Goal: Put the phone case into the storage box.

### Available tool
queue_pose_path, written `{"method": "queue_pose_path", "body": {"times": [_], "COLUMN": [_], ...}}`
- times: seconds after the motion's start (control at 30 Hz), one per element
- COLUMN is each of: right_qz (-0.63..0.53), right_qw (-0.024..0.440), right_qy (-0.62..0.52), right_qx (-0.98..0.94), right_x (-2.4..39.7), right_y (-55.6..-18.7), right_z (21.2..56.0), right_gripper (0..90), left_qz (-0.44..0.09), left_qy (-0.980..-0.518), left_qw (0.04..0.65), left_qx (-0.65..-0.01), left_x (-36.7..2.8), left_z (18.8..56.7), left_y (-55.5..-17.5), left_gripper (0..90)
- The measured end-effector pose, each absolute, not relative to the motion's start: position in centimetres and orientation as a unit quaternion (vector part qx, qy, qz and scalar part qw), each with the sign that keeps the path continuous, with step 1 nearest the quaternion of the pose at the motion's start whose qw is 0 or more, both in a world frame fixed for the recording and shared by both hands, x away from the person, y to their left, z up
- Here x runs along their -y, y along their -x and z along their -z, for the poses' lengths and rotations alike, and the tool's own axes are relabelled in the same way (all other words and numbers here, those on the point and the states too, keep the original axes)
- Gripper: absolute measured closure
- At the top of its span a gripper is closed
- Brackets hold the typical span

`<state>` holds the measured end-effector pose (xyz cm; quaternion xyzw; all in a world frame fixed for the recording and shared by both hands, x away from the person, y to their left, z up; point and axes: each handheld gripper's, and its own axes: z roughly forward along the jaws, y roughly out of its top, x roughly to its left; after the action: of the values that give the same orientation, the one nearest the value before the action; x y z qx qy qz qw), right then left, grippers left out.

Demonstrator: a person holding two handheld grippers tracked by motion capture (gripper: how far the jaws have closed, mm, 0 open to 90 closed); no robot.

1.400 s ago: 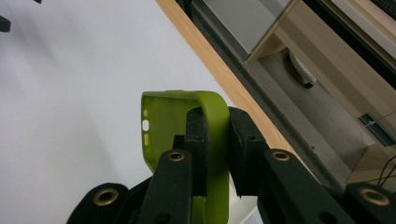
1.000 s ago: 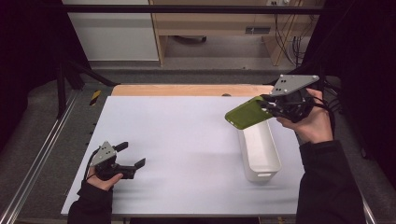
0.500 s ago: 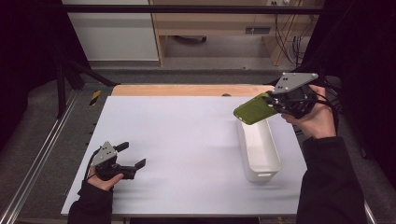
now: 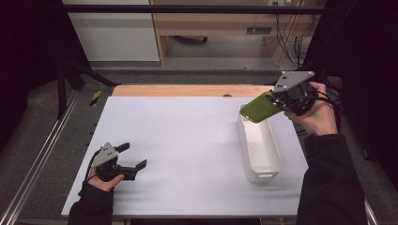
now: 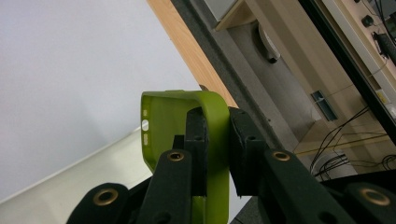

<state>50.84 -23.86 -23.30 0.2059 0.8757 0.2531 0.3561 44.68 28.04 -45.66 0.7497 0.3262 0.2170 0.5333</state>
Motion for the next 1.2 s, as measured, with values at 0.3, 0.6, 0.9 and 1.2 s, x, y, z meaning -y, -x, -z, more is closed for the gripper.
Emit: {"method": "queue_pose_path", "body": {"times": [0.3,0.6,0.9,1.2], "right_qz": [-0.223,-0.192,-0.174,-0.16], "right_qw": [0.357,0.358,0.36,0.362], "right_qy": [-0.202,-0.18,-0.151,-0.128], "right_qx": [-0.884,-0.896,-0.904,-0.909], "right_x": [24.2,23.8,23.0,22.7], "right_y": [-51.6,-52.4,-53.3,-54.1], "right_z": [23.7,24.5,25.1,25.7], "right_gripper": [78.8,78.8,78.8,78.7], "left_qz": [-0.216,-0.216,-0.216,-0.214], "left_qy": [-0.751,-0.752,-0.753,-0.756], "left_qw": [0.533,0.532,0.531,0.529], "left_qx": [-0.325,-0.324,-0.322,-0.322], "left_x": [-28.0,-27.9,-27.9,-27.8], "left_z": [45.7,45.8,45.8,46.0], "left_y": [-44.7,-44.7,-44.7,-44.8], "left_gripper": [2.4,2.4,2.4,2.4]}}
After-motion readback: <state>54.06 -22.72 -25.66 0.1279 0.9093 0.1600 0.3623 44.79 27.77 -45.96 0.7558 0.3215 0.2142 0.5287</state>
